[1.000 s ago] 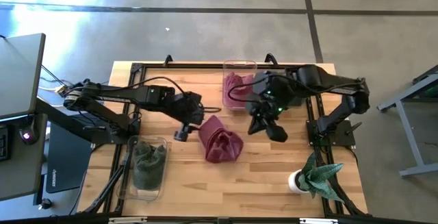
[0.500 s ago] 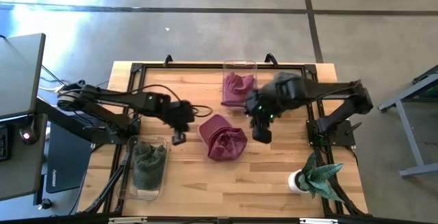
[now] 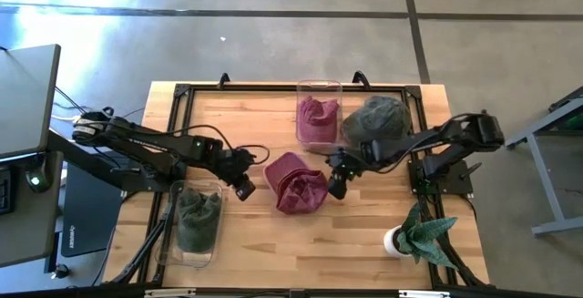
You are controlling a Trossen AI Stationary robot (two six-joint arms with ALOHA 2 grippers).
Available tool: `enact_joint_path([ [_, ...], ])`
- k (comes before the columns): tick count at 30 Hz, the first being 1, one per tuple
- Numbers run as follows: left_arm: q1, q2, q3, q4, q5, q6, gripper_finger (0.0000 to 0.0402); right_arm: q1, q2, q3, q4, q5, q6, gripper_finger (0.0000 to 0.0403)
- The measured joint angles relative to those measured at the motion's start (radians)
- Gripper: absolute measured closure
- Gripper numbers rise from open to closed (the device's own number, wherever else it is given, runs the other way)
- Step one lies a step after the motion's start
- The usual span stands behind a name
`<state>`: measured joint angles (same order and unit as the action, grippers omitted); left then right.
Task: Pick & Place hat
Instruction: Put the maroon cap into the top transparent bin
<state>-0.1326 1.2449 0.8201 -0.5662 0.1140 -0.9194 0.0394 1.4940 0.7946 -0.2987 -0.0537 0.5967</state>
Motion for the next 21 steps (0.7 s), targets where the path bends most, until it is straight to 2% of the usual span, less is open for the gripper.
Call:
enact_joint_path([
  [3, 0.001, 0.0, -0.015, -0.003, 0.007, -0.079, 0.0349, -0.012, -0.001, -0.081, 0.179, 0.042, 0.004, 0.0148],
  [7, -0.007, 0.0, -0.023, 0.004, 0.037, -0.151, 0.0296, -0.019, -0.001, -0.181, 0.465, 0.015, -0.04, 0.0163],
  [10, -0.033, 0.0, -0.023, 0.057, 0.02, -0.21, 0.026, -0.019, -0.001, -0.22, 0.583, 0.022, -0.053, 0.0185],
  [15, -0.088, 0.0, -0.023, 0.123, -0.149, -0.462, 0.0225, -0.02, -0.001, -0.243, 0.588, 0.048, -0.133, 0.024],
  [21, -0.134, 0.001, -0.023, 0.123, -0.316, -0.756, 0.0218, -0.02, -0.001, -0.256, 0.63, 0.047, -0.181, 0.0326],
])
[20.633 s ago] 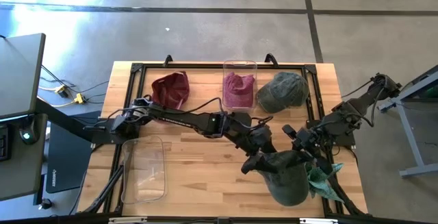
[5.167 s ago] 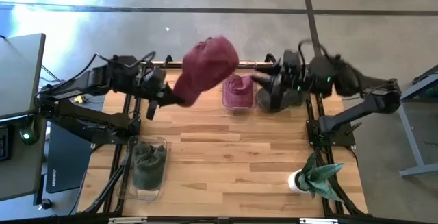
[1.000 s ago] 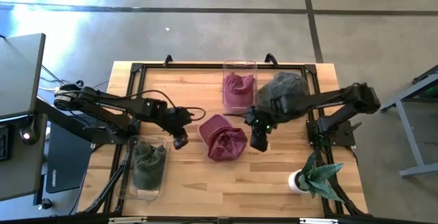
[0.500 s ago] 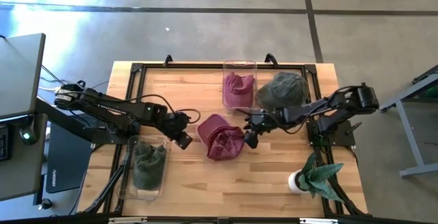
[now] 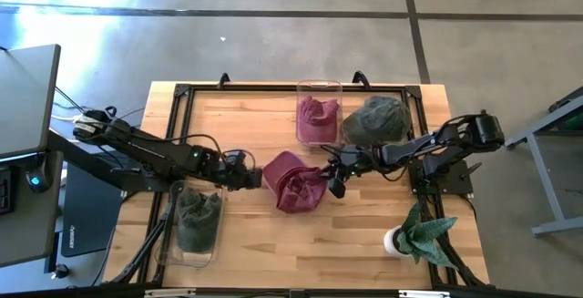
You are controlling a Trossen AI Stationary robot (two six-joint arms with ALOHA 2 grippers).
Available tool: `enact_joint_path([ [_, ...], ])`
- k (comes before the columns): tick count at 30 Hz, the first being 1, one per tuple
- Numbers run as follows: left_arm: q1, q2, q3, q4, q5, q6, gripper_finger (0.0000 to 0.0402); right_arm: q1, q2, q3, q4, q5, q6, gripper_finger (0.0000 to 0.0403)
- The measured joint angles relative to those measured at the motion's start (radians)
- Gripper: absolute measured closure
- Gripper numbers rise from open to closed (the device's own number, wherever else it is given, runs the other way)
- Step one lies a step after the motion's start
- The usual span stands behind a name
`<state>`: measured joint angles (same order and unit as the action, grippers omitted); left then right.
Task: Pick & Place hat
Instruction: Put the maroon cap into the top transparent bin
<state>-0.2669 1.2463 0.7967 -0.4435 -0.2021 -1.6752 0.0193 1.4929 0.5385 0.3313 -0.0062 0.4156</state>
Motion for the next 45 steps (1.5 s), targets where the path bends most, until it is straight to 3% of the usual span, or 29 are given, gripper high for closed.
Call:
enact_joint_path([
  [5, -0.018, 0.053, 0.001, 0.062, -0.101, -0.139, 0.0217, 0.0, 0.0, 0.001, 0.02, -0.022, -0.033, 0.0391],
  [11, -0.015, 0.166, 0.004, 0.212, -0.091, -0.235, 0.0186, 0.03, -0.001, 0.001, -0.02, -0.028, 0.04, 0.0394],
  [15, -0.016, 0.233, -0.001, 0.271, -0.053, -0.27, 0.0149, 0.074, -0.001, 0.001, -0.016, 0.023, 0.085, 0.0394],
  [21, -0.015, 0.241, 0.0, 0.238, -0.018, -0.218, 0.0119, 0.126, -0.002, 0.002, -0.003, 0.064, 0.129, 0.0398],
  [25, -0.015, 0.241, 0.0, 0.19, -0.079, -0.185, 0.0118, 0.151, -0.009, 0.003, -0.001, 0.082, 0.189, 0.0397],
  [28, -0.002, 0.251, 0.0, 0.225, -0.119, -0.108, 0.0118, 0.17, -0.011, 0.003, 0.014, 0.102, 0.217, 0.0399],
  [31, 0.036, 0.298, 0.0, 0.275, -0.087, -0.011, 0.012, 0.186, -0.012, 0.003, 0.022, 0.104, 0.256, 0.0396],
  [37, 0.116, 0.365, -0.001, 0.426, 0.041, 0.224, 0.0172, 0.229, -0.014, 0.004, 0.04, 0.116, 0.34, 0.0399],
  [45, 0.194, 0.395, 0.0, 0.567, 0.173, 0.505, 0.0311, 0.284, -0.027, 0.004, 0.011, 0.174, 0.531, 0.0399],
])
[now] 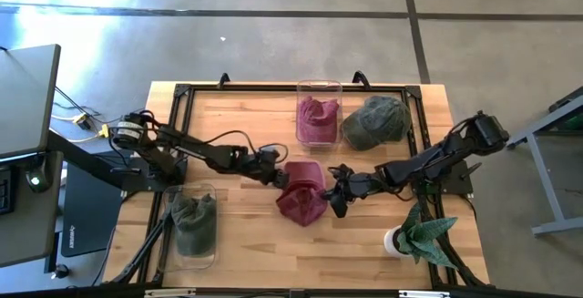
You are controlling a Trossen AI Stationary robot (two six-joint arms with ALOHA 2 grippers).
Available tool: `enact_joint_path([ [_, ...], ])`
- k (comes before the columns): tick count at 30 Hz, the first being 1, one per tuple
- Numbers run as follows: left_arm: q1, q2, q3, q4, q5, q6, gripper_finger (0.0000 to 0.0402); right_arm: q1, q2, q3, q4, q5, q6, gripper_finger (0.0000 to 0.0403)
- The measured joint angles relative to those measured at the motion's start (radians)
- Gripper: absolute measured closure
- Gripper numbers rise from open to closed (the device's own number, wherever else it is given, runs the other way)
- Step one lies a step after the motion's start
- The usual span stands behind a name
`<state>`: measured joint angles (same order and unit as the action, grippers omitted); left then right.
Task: Pick & Place hat
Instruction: Put the maroon cap into the top transparent bin
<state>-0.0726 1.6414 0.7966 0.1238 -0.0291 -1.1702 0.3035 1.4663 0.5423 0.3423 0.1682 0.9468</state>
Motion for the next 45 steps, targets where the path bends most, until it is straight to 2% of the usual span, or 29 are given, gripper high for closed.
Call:
enact_joint_path([
  [3, 0.021, 0.0, 0.001, 0.0, 0.043, 0.045, 0.037, 0.025, -0.038, 0.024, -0.094, 0.011, 0.124, 0.04],
  [5, 0.035, 0.0, 0.012, 0.002, 0.091, 0.036, 0.0391, 0.045, -0.068, 0.063, -0.205, 0.013, 0.19, 0.04],
  [8, 0.034, -0.023, 0.039, -0.008, 0.144, 0.032, 0.0383, 0.072, -0.099, 0.146, -0.403, 0.016, 0.281, 0.04],
  [12, 0.034, -0.022, 0.072, -0.078, 0.128, 0.071, 0.0387, 0.085, -0.093, 0.235, -0.634, 0.033, 0.39, 0.0399],
  [17, 0.049, 0.015, 0.075, -0.102, 0.07, 0.086, 0.0396, 0.063, -0.056, 0.242, -0.673, 0.028, 0.403, 0.0382],
  [22, 0.046, 0.013, 0.075, -0.136, 0.071, 0.097, 0.0393, -0.004, -0.056, 0.228, -0.73, -0.102, 0.408, 0.032],
  [26, 0.046, 0.013, 0.075, -0.178, 0.067, 0.096, 0.0393, -0.046, -0.105, 0.254, -0.731, -0.108, 0.35, 0.0278],
  [30, 0.046, 0.013, 0.075, -0.181, 0.059, 0.125, 0.0392, -0.036, -0.12, 0.332, -0.709, -0.035, 0.214, 0.0272],
  [33, 0.047, 0.013, 0.075, -0.171, 0.087, 0.146, 0.0386, -0.014, -0.11, 0.374, -0.626, -0.006, 0.116, 0.0279],
  [38, 0.047, 0.013, 0.075, -0.171, 0.119, 0.15, 0.0332, 0.012, -0.064, 0.384, -0.531, -0.012, 0.104, 0.03],
  [43, 0.047, -0.016, 0.074, -0.173, 0.139, 0.153, 0.0266, 0.02, 0.037, 0.367, -0.343, -0.143, 0.121, 0.0326],
  [45, 0.058, -0.025, 0.074, -0.18, 0.166, 0.164, 0.0247, 0.021, 0.097, 0.376, -0.321, -0.187, 0.133, 0.0339],
])
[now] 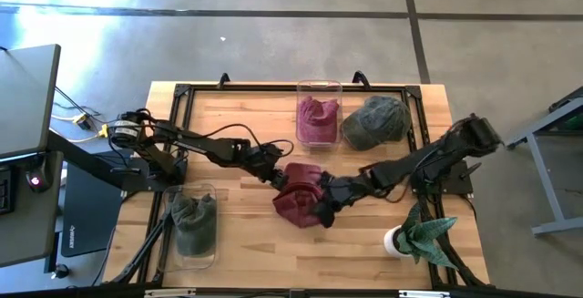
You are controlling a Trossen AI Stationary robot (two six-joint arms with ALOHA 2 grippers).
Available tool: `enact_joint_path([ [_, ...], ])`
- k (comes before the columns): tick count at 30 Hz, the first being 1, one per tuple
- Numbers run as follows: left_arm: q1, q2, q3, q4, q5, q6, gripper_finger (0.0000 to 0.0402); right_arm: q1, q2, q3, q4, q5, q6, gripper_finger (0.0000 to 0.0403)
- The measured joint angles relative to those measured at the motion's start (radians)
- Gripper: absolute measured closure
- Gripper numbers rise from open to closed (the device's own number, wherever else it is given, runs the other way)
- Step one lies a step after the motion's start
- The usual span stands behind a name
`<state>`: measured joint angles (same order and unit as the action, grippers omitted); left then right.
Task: Pick & Place hat
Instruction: Put the maroon cap into the top transparent bin
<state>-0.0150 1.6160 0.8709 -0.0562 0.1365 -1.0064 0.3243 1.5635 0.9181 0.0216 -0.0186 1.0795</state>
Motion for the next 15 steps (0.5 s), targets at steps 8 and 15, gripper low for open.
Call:
enact_joint_path([
  [8, 0.02, -0.127, 0.0, -0.081, 0.129, 0.134, 0.0234, -0.014, 0.193, 0.215, -0.312, -0.026, 0.038, 0.0398],
  [15, -0.082, -0.212, -0.003, -0.156, 0.167, 0.582, 0.0234, -0.017, 0.273, 0.365, -0.904, 0.107, 0.114, 0.04],
])
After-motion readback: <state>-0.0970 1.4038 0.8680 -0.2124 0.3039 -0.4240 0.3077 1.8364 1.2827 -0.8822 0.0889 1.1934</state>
